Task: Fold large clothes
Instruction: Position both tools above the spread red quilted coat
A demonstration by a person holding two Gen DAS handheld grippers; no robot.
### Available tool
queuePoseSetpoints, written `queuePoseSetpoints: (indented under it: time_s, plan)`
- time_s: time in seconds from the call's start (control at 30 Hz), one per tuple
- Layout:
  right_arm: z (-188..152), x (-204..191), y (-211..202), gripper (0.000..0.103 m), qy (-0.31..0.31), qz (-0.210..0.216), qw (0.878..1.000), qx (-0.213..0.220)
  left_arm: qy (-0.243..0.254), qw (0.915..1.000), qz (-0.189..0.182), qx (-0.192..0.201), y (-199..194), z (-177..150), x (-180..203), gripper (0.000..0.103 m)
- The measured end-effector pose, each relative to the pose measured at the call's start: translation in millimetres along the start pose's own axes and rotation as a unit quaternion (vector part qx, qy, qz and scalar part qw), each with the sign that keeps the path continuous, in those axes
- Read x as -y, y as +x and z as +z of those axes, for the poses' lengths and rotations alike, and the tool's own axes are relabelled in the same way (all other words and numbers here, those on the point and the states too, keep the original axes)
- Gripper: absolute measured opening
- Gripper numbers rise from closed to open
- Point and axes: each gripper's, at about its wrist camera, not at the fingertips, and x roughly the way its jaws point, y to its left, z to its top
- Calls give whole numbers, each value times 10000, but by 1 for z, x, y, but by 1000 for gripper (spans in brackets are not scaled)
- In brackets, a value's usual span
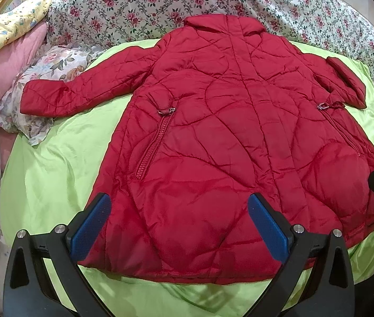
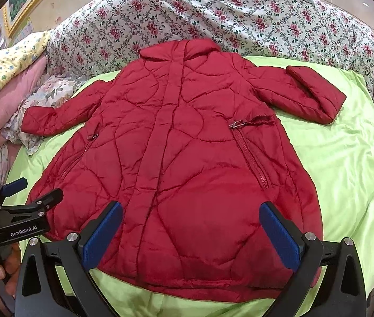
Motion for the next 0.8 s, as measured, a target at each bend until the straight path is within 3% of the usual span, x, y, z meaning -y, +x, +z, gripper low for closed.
queuePoseSetpoints:
  time_s: [0.17,0.37,0.8]
  plan:
    - [5,10,-1,103,352,464,9979,297,-44,9999,-108,-36,13,7,0,103]
    - [14,23,6,103,305,141,9993,186,-218,9991,-344,-121,20,14,-3,103]
    - [32,59,14,103,431,-130,9983,373,-26,9999,-66,-94,31,30,1,103]
